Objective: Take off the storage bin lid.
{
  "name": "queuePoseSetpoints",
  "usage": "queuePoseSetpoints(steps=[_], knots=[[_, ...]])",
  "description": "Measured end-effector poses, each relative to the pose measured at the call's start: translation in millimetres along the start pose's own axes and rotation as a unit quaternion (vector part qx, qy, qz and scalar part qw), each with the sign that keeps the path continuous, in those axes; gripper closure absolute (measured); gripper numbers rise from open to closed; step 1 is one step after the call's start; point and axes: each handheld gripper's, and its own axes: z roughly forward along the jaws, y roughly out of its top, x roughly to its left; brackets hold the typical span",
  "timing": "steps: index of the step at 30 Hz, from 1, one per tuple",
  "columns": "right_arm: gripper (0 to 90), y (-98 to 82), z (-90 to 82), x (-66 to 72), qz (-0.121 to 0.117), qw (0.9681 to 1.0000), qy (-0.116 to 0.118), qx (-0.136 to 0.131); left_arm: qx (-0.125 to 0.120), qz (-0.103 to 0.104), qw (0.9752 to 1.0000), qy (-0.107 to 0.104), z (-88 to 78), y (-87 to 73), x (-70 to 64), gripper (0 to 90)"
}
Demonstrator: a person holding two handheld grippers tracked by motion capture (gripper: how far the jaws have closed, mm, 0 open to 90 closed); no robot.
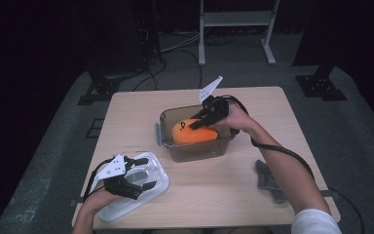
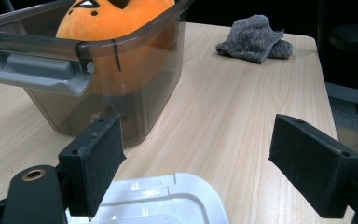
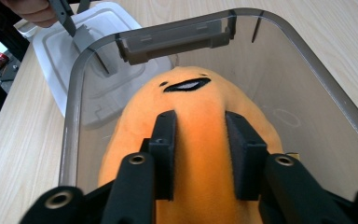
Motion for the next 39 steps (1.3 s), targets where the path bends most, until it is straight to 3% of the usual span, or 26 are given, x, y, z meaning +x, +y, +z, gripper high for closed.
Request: queuePoseSetpoints(steps=[9, 16, 19, 29, 39], knots=[[54.4, 1.5, 3.9, 2.9, -0.001, 0.9997, -0.002, 0.025, 0.001, 0.001, 1.0000, -0.001, -0.1, -0.3, -0.6, 16.4], [52.7, 1.9, 8.9, 4.6, -0.003, 0.9993, 0.000, 0.038, 0.001, 0.000, 1.0000, -0.001, -1.1, 0.0, -1.2, 16.4], [55.2, 4.4, 2.9, 4.8, 0.001, 0.9999, 0.006, 0.012, 0.001, 0.000, 1.0000, -0.001, -0.9, -0.2, -1.2, 16.4], [53.3, 6.9, -10.2, 12.3, 0.001, 0.9999, 0.010, -0.006, -0.004, 0.001, 1.0000, 0.001, -1.1, 0.7, -1.2, 16.4], [49.6, 1.5, -30.9, 29.8, 0.000, 0.9991, 0.017, -0.039, -0.006, 0.002, 1.0000, 0.005, -1.8, 1.0, -1.2, 15.8]])
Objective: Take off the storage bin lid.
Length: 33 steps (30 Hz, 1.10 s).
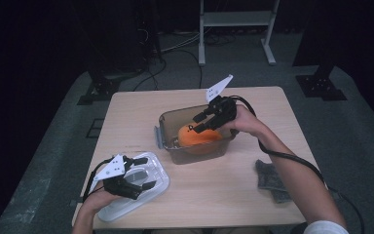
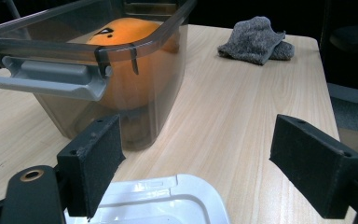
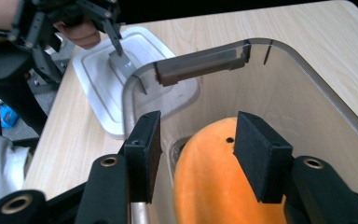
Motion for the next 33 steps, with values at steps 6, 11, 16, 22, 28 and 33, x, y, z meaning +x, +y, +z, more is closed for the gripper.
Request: queuePoseSetpoints(steps=[6, 11, 16, 22, 28, 33], knots=[[46.7, -7.1, -16.1, 11.3, 0.005, 0.9999, -0.004, -0.016, 0.001, 0.001, 1.0000, -0.001, 1.3, -0.1, -0.2, 15.7], [44.7, -15.4, -25.9, 20.8, 0.010, 0.9996, -0.005, -0.024, 0.000, 0.000, 1.0000, -0.003, 1.9, -0.1, -0.2, 15.8], [43.4, -25.1, -36.6, 32.2, 0.012, 0.9994, -0.011, -0.030, 0.001, 0.000, 1.0000, -0.003, 2.1, -0.8, 0.0, 15.8], [42.3, -38.6, -52.7, 46.9, 0.015, 0.9985, -0.019, -0.048, 0.000, 0.001, 1.0000, 0.001, 1.6, -1.7, 0.3, 15.8], [40.6, -54.6, -62.4, 60.6, 0.022, 0.9978, -0.024, -0.058, 0.001, 0.004, 1.0000, 0.004, 0.5, -1.7, 0.4, 15.8], [39.3, -68.1, -66.8, 71.7, 0.026, 0.9971, -0.029, -0.066, 0.001, 0.005, 0.9999, 0.010, -0.9, -1.7, 0.5, 15.8]])
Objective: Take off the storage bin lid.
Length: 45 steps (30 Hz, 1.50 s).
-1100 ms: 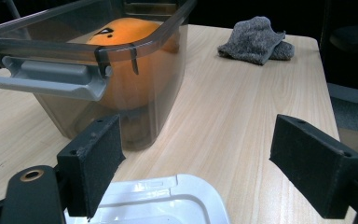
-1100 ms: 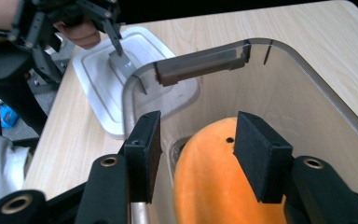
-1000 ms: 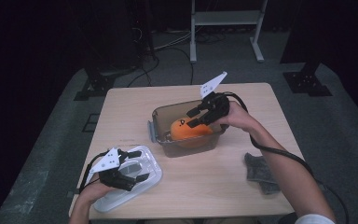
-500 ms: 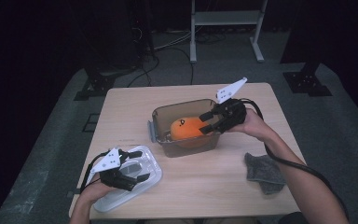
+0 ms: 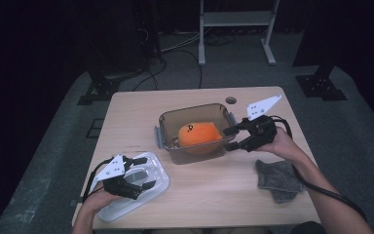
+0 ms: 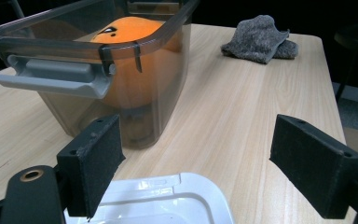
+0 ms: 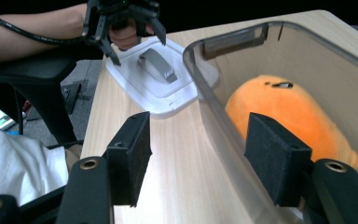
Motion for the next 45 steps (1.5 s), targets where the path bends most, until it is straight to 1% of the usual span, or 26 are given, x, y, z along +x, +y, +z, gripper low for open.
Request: queuePoseSetpoints(steps=[2, 7, 9, 12, 13, 19, 31, 37, 39, 45], knots=[[38.7, -5.6, -2.5, 3.5, 0.003, 1.0000, -0.002, -0.003, 0.002, 0.003, 1.0000, 0.004, -1.5, 0.0, 0.8, 15.8], [38.5, -19.6, -9.3, 10.8, 0.010, 0.9999, -0.005, -0.012, 0.000, 0.000, 0.9999, 0.013, -6.3, -0.3, 3.0, 15.8], [37.9, -24.8, -11.7, 13.3, 0.014, 0.9998, -0.008, -0.015, 0.007, 0.006, 0.9998, 0.018, -8.1, -1.1, 4.0, 15.8], [37.3, -32.0, -14.1, 15.7, 0.018, 0.9996, -0.011, -0.017, 0.009, 0.007, 0.9997, 0.023, -11.7, -3.3, 5.3, 15.9], [37.1, -34.3, -14.8, 16.6, 0.020, 0.9996, -0.012, -0.017, 0.007, 0.005, 0.9997, 0.025, -12.9, -4.4, 5.5, 15.9], [36.0, -45.8, -17.2, 20.9, 0.027, 0.9994, -0.015, -0.018, 0.016, 0.000, 0.9993, 0.035, -19.7, -12.5, 8.6, 16.3], [33.0, -65.6, -16.3, 25.1, 0.042, 0.9988, -0.018, -0.020, 0.026, -0.010, 0.9983, 0.052, -29.8, -25.0, 13.3, 17.2], [31.6, -74.5, -15.2, 27.3, 0.047, 0.9986, -0.018, -0.019, 0.032, -0.014, 0.9977, 0.057, -31.1, -29.7, 15.8, 17.4], [31.5, -77.9, -14.9, 27.9, 0.051, 0.9984, -0.018, -0.018, 0.032, -0.016, 0.9977, 0.057, -31.8, -31.3, 16.7, 20.3], [31.1, -88.2, -13.4, 29.3, 0.060, 0.9980, -0.016, -0.017, 0.041, -0.018, 0.9970, 0.063, -33.3, -35.6, 19.4, 21.3]])
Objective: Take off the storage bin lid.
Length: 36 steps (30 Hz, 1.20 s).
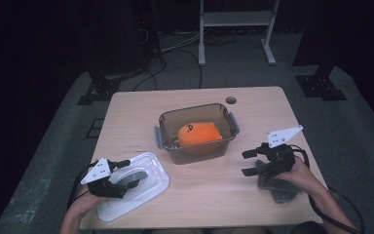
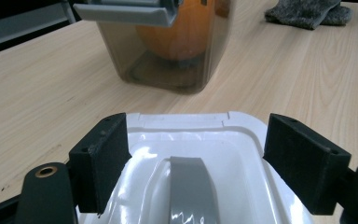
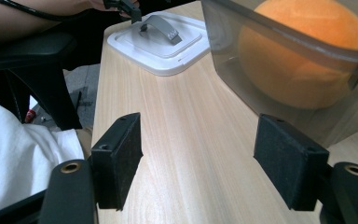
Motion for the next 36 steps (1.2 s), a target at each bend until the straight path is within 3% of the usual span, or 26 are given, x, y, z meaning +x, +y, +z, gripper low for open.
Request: queuePoseSetpoints(steps=[8, 23, 36], knots=[[31.0, -8.0, 0.0, 1.0, 0.004, 1.0000, 0.002, 0.000, 0.014, -0.006, 0.9999, 0.005, 0.8, -7.6, 3.1, 24.6], [30.9, -12.4, -1.5, 2.3, 0.008, 1.0000, 0.002, -0.002, 0.044, -0.005, 0.9990, 0.003, -2.6, -14.4, 1.5, 39.6], [30.9, -18.3, -4.0, 2.1, 0.013, 0.9999, 0.000, -0.008, 0.064, 0.005, 0.9979, 0.004, -1.2, -18.8, 1.3, 46.8]])
